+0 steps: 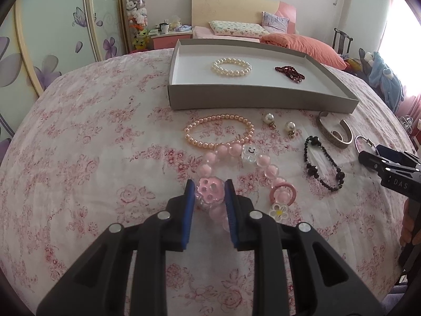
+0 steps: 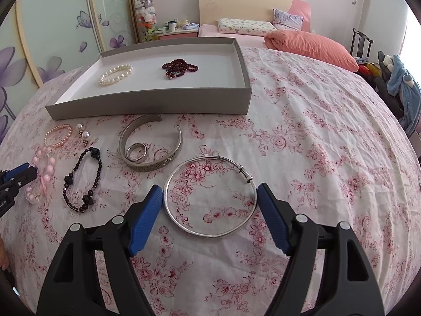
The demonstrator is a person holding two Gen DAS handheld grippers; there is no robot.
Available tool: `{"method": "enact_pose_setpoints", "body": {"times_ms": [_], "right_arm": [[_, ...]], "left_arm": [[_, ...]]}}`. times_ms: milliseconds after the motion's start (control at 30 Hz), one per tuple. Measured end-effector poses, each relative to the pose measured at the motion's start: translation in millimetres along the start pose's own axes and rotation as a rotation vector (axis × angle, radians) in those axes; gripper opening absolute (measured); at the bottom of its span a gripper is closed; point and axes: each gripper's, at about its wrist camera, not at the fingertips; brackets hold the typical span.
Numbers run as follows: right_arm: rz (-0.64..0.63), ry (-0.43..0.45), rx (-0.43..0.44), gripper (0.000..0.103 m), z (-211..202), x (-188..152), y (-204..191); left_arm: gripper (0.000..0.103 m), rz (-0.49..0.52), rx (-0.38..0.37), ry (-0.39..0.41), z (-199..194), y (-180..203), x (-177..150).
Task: Organize jewelry
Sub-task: 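Close the right tool on the silver bangle rim and lift it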
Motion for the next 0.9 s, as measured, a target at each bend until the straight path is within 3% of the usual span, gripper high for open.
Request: {"method": "enact_pose_setpoints", "body": {"times_ms": [100, 167, 267, 900], "right_arm": [[0.002, 0.000, -0.003, 0.078, 1.7, 0.9, 0.3], [-0.003, 0.003, 0.001, 0.074, 2.2, 1.7, -0.5], [0.009, 0.010, 0.009, 0.073, 1.1, 1.1, 1.0], [0.062, 0.125, 0.090, 0.073, -35.3, -1.0, -14.1]], "left_arm": [[0.029, 0.015, 0.001, 0.001, 1.2, 3.5, -0.6], [0.024, 0.026, 0.008, 0.004, 1.7, 5.5, -0.8], [0.023, -0.012, -0.017, 0.005, 0.3, 0.6, 0.5], [0.023, -0.083, -0.090, 0.183, -37.8, 1.4, 18.2]]}}
Point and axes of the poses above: each gripper's, at about its wrist camera, not at the fingertips, and z roughly the way its jaws point, y to its right, x to its top, and after that the axes turned 11 degrees about y, right-handed
